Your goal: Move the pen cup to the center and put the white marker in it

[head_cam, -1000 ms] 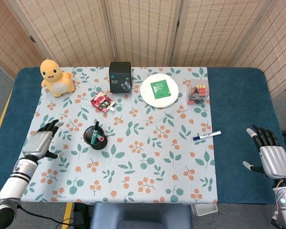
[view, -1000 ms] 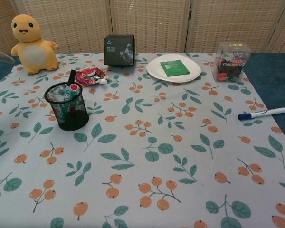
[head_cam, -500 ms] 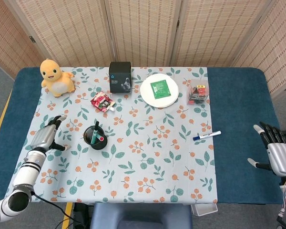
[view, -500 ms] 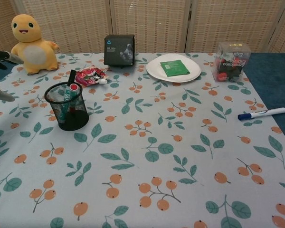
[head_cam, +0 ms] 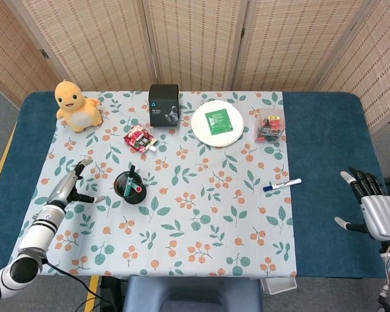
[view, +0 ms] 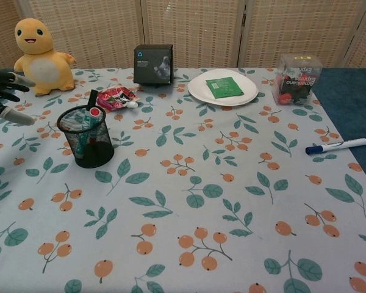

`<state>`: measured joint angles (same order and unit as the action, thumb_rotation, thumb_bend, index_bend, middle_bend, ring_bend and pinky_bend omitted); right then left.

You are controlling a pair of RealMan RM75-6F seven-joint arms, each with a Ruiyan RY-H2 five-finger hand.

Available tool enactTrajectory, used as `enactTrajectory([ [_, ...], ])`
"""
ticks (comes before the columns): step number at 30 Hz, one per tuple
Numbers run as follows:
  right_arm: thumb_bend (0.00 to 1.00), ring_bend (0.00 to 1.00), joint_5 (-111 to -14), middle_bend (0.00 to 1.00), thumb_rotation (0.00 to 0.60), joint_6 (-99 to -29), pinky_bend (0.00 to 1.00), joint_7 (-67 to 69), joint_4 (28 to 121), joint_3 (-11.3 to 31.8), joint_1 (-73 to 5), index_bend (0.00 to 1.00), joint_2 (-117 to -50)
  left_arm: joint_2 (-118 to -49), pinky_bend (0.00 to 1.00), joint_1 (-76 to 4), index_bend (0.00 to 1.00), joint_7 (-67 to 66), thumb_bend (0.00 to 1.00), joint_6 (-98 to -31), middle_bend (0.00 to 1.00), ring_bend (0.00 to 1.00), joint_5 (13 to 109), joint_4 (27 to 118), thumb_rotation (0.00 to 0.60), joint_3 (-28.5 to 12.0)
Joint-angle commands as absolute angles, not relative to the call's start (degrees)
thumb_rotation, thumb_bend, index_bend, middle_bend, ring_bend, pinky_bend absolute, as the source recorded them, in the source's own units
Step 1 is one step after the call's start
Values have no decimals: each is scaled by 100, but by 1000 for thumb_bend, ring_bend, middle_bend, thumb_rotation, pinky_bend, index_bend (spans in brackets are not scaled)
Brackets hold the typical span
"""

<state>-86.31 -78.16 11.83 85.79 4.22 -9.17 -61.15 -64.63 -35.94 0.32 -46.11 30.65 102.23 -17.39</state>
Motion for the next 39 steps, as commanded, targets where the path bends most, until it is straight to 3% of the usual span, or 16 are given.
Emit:
enactTrajectory([
  [1,97,0,-8699,0,600,-7838,0,1259,8585,379,-911,81,-6084,-6709,171,-3401,0,440,179,-4473,30,0,3448,9920,600,-1744],
  [11,97,0,-8665,0,600,-7903,0,1214,8579,379,-888,81,-6096,-6978,171,-3178,0,1086,179,-4526,44,6,4247,9583,600,-1742],
  [31,98,0,-8405,0,600,-7754,0,1026,8568,441,-935,81,-6159,-7885,171,-3149,0,3122,178,-3707,44,5,6061,7840,600,-1859],
  [39,100,0,-8482,0,600,-7688,0,1152,8580,399,-971,81,-6111,-7965,171,-3145,0,3397,178,-3844,44,5,6423,7920,600,-1817],
])
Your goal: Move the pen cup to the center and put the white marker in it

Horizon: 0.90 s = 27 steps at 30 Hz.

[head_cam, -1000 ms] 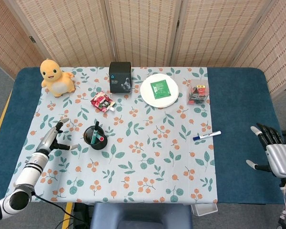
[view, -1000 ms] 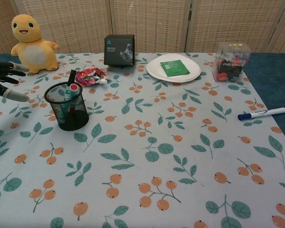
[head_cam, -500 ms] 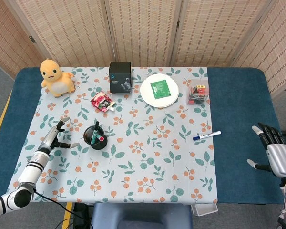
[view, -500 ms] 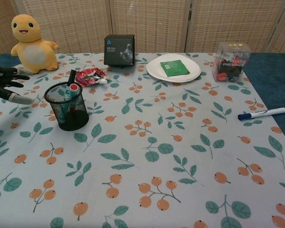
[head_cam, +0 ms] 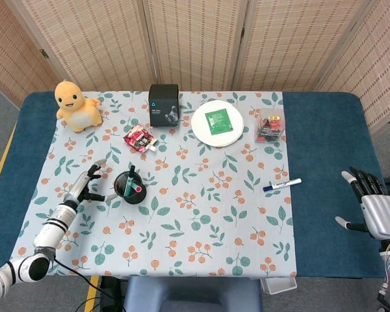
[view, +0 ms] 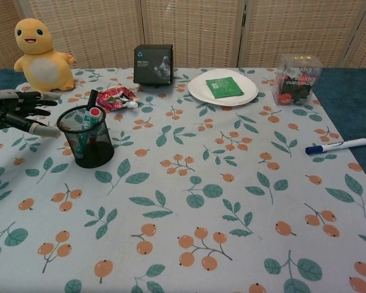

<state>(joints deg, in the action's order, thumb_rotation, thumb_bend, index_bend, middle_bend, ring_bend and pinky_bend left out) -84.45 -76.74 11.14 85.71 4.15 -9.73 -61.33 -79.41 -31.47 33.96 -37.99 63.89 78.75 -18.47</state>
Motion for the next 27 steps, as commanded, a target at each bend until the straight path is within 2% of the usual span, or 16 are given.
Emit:
enactTrajectory([
  [1,100,0,-8507,0,600,-7710,0,1180,8585,390,-962,81,-6101,-7982,171,-3147,0,3387,179,-3861,44,5,6421,7926,600,-1803],
  [13,101,0,-8667,0,600,-7907,0,1371,8536,335,-883,80,-6045,-8361,171,-3196,0,3522,178,-3944,44,5,6541,7650,600,-1630],
  [27,101,0,-8709,0,600,-8042,0,1423,8524,341,-840,81,-6048,-8426,171,-3264,0,3559,179,-4024,44,5,6577,7862,600,-1610],
])
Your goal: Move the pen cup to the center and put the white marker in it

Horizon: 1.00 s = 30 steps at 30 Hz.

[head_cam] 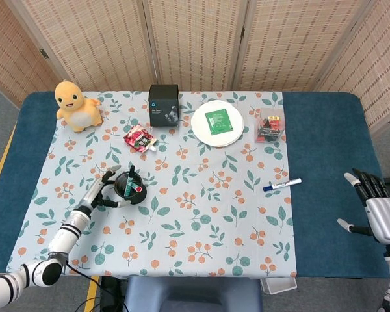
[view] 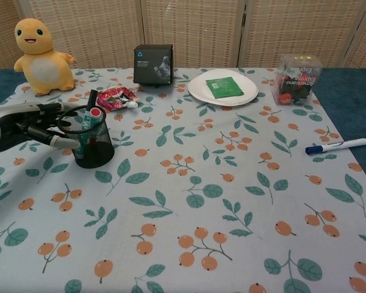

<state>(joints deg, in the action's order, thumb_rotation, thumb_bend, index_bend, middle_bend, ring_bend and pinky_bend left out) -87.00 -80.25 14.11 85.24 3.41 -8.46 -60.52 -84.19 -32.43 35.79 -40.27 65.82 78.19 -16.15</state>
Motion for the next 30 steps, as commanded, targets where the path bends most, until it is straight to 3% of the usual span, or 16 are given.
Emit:
enactTrajectory([
  [1,101,0,-8716,0,600,-8055,0,1433,8523,341,-836,80,-6045,-8426,171,-3275,0,3554,179,-4020,44,5,6569,7891,600,-1614],
  [15,101,0,-8772,0,600,-8205,0,1518,8514,336,-773,80,-6018,-8656,171,-3425,0,3492,179,-4081,54,17,6477,7805,600,-1667],
  [21,101,0,-8733,0,600,-8179,0,1466,8521,348,-779,80,-6029,-8803,180,-3438,4,3820,179,-4111,189,120,6704,7568,600,-1665],
  [24,101,0,-8726,0,600,-8169,0,1450,8527,351,-783,80,-6031,-8913,268,-3417,40,3882,179,-4260,294,210,6765,7474,600,-1671],
  [30,101,0,-8762,0,600,-8218,0,1439,8552,339,-762,80,-6023,-8938,334,-3420,65,3865,179,-4333,354,264,6801,7525,600,-1644],
])
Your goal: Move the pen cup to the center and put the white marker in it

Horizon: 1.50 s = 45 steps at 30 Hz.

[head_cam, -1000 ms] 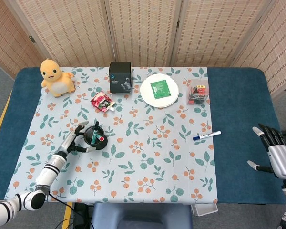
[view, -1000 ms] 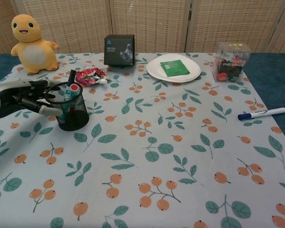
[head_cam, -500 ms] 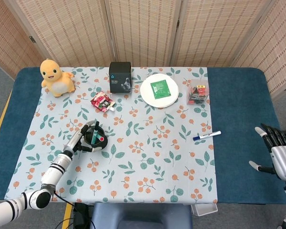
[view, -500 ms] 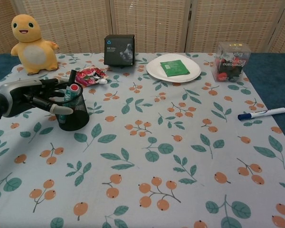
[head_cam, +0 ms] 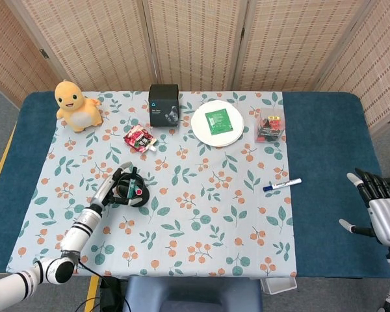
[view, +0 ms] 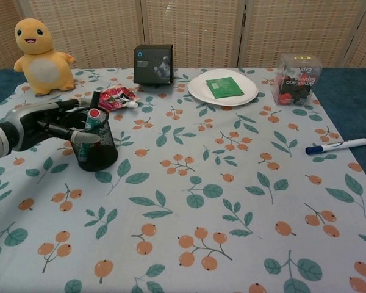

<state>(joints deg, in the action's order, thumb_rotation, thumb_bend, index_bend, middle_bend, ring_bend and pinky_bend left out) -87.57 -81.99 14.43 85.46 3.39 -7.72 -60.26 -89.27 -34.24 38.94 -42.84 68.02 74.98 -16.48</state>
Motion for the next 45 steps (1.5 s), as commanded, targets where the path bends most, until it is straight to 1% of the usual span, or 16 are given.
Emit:
enactTrajectory([
  [1,101,0,-8766,0,600,-8230,0,1436,8554,338,-756,80,-6021,-8937,339,-3416,68,3846,179,-4355,357,268,6800,7545,600,-1641],
  [7,101,0,-8774,0,600,-8240,0,1437,8558,332,-747,80,-6019,-8819,348,-3361,73,3632,179,-4581,359,272,6738,7834,600,-1679],
  [13,101,0,-8789,0,600,-8204,0,1473,8568,326,-767,80,-6011,-8664,348,-3363,73,3094,179,-4906,359,272,6550,8383,600,-1805],
  [17,101,0,-8809,0,600,-8170,0,1575,8554,321,-790,80,-5994,-8738,348,-3519,74,2561,178,-4994,359,272,6291,8670,600,-1890],
  [20,101,0,-8806,0,600,-8168,0,1708,8523,321,-786,80,-5962,-8898,348,-3680,74,2301,179,-4943,359,272,6082,8705,600,-1938],
  [29,101,0,-8824,0,600,-8315,0,2062,8436,327,-705,80,-5869,-9410,348,-4145,79,2100,178,-4597,359,272,5784,8213,600,-2060],
  [33,101,0,-8816,0,600,-8326,0,2264,8386,319,-677,80,-5815,-9736,348,-4451,80,2124,179,-4352,359,272,5718,7750,600,-2174],
  [37,101,0,-8851,0,600,-8339,0,2387,8341,306,-670,80,-5791,-9882,348,-4593,83,2175,179,-4248,359,272,5696,7496,600,-2249],
  [45,101,0,-8865,0,600,-8390,0,2501,8305,302,-639,80,-5762,-10143,348,-4802,88,2321,179,-3939,359,272,5719,6986,600,-2245],
])
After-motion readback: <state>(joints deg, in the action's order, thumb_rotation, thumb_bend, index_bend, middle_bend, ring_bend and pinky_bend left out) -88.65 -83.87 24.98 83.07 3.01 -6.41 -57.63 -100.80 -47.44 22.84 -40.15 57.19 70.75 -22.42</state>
